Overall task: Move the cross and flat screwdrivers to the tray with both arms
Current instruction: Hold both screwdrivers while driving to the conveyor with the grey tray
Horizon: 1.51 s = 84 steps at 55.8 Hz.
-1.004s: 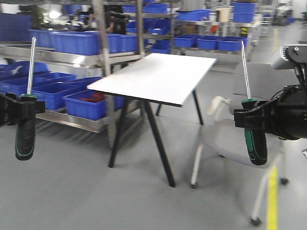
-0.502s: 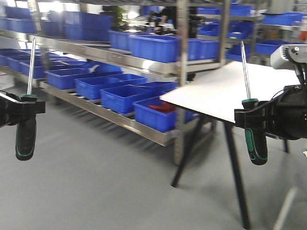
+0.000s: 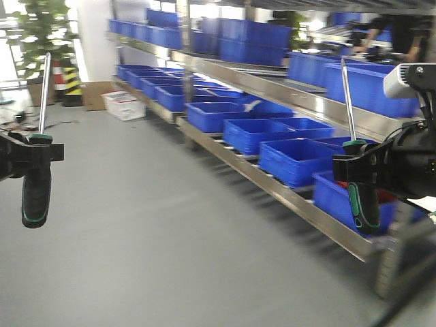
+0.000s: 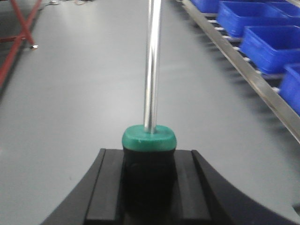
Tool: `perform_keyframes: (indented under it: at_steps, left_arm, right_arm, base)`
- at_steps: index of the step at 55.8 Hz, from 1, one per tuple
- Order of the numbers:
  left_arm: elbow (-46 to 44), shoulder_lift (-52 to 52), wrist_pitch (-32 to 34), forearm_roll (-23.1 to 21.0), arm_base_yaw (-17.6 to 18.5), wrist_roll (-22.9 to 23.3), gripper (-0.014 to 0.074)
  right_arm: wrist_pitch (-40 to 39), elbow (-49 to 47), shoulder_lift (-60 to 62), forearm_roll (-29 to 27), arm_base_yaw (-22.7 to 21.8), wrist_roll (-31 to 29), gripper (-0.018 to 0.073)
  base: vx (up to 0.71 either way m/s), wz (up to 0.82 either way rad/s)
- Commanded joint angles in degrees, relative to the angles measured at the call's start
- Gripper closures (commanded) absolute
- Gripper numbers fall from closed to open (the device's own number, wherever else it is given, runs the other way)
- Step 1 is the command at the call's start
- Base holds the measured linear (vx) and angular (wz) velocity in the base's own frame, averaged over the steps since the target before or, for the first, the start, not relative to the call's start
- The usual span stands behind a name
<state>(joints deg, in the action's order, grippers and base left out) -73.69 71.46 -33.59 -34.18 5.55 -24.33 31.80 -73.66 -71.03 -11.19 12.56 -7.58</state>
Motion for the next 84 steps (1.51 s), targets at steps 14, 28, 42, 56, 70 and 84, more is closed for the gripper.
perform_keyframes:
  at_steps: [14, 28, 42, 56, 70, 84]
  left_arm:
    - [-2.17, -1.55, 4.16, -2.17, 0.29, 0.08, 0.0594]
    - [-2.17, -1.55, 4.16, -2.17, 0.29, 0.08, 0.0594]
    - [-2.17, -1.55, 4.16, -2.17, 0.29, 0.08, 0.0594]
    - [-2.17, -1.55, 4.16, -2.17, 0.29, 0.08, 0.0594]
    - [-2.17, -1.55, 4.16, -2.17, 0.29, 0.08, 0.0594]
    - [-2.17, -1.55, 4.11, -2.17, 0.29, 0.08, 0.0594]
  right_arm:
    - [-5.07, -1.77, 1.82, -0.10, -0.13, -0.18, 0.0567]
    - [-5.13, -1.77, 1.82, -0.10, -0.13, -0.18, 0.0567]
    - [-5.09, -1.77, 1.82, -0.10, -0.13, -0.18, 0.0567]
    - [-5.05, -1.77, 1.82, -0.10, -0.13, -0.18, 0.0567]
    - [-5.12, -1.77, 1.82, -0.10, -0.13, -0.18, 0.0567]
    - [-5.07, -1.77, 1.82, -0.10, -0.13, -0.18, 0.0567]
  base:
    - [0.53, 0.59]
    - [0.55, 0.45]
    - [0.56, 0.35]
    - [0.56, 0.32]
    - [0.58, 0.28]
    - [0.57, 0.18]
